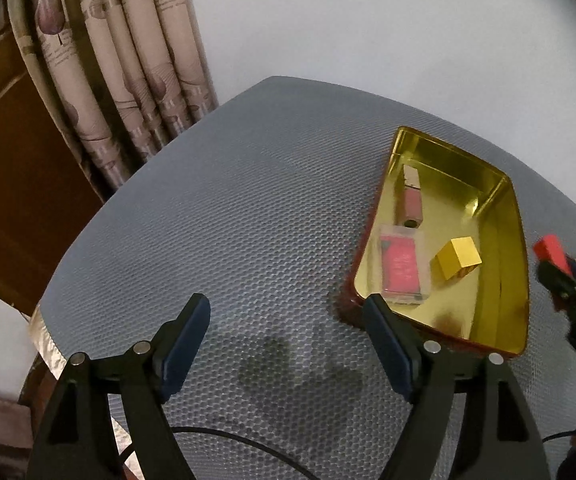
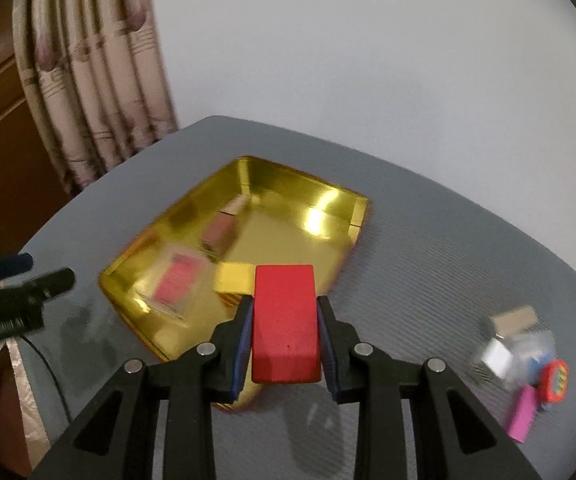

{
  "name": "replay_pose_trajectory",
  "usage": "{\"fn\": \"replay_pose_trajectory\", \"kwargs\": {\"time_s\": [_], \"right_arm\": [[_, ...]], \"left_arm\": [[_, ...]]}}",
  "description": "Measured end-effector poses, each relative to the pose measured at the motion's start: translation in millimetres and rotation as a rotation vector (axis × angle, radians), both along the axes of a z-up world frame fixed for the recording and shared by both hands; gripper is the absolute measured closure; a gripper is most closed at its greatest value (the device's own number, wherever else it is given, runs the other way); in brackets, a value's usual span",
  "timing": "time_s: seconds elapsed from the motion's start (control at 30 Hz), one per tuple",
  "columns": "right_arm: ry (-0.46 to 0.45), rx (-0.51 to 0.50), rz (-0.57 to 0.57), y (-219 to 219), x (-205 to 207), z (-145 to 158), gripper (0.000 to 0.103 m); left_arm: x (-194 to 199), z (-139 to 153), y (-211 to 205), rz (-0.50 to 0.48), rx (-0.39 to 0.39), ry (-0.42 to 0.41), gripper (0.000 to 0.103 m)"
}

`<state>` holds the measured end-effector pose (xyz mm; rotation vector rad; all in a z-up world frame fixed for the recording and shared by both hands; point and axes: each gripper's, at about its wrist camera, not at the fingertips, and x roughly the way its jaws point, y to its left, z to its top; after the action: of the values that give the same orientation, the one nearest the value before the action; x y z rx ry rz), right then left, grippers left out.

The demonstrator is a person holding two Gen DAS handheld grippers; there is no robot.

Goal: Organize rigid objects
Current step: 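Carry the red block into the tin and open the right gripper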

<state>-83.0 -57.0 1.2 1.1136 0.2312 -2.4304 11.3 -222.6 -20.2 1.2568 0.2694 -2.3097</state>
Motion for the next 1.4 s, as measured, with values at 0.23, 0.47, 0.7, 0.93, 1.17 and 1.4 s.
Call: {"fn": "replay_pose_trajectory", "kwargs": {"time_s": [0.23,0.47,0.7,0.93,1.17,1.4], "right_arm": [[-0.041,0.016,0.027,-36.1,-12.0,-10.2,0.073],[-0.055,0.052,0.03,-39.8,-16.8,-19.6,0.073],[-0.071,0.063,0.032,-42.3,-16.7,-33.6,0.073],[-0.076,0.065,0.032,-46.4,-20.4,-43.3,0.073],[-0.08,0.052,0.028,-42.5,-21.6,-45.9,0.072],[-0.072,0.061,0.022,-42.1,-21.7,-44.7,0.072]], "left_arm": [[-1.5,-4.5,-4.6,0.011,0.025,-0.006,0.027],[-3.2,-5.8,-2.5,0.0,0.024,-0.008,0.027],[-1.6,-8.0,-5.5,0.006,0.044,-0.01,0.027],[0.3,-10.1,-8.6,0.014,0.059,-0.011,0.027],[-0.3,-11.4,-12.8,0.019,0.064,-0.02,0.026],[-0.2,-12.3,-16.8,0.032,0.069,-0.022,0.026]]}}
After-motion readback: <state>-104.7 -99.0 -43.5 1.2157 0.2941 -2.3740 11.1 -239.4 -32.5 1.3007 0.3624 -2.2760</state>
